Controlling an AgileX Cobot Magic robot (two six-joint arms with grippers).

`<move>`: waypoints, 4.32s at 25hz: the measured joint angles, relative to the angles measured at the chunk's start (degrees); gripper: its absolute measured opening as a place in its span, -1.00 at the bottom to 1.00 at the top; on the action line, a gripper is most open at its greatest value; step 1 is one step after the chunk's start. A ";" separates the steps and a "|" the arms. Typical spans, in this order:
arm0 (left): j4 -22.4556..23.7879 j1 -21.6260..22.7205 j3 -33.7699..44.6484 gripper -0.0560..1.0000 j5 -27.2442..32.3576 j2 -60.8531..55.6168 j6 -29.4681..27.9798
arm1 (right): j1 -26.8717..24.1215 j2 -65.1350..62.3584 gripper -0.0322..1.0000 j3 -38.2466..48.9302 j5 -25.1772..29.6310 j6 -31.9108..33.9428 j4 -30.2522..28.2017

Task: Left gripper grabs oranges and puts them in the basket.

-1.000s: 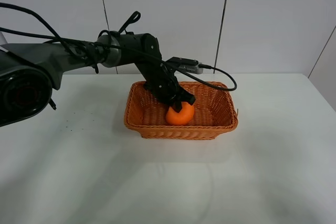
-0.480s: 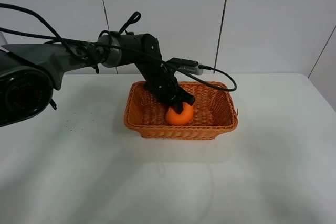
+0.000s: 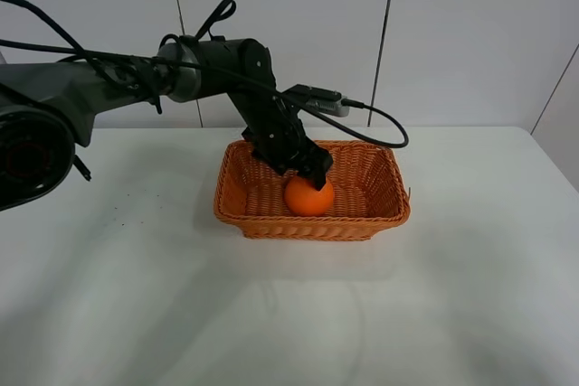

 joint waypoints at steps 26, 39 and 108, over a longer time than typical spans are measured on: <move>8.88 13.41 -0.04 0.71 6.96 -10.23 -4.93 | 0.00 0.00 0.41 0.00 0.00 0.00 0.00; 11.72 34.84 -0.04 0.71 7.51 -10.35 -4.26 | 0.00 0.00 0.41 0.00 0.00 0.00 0.00; 8.98 37.60 74.68 0.66 4.73 -126.05 -5.05 | 0.00 0.00 0.41 0.00 0.00 0.00 0.00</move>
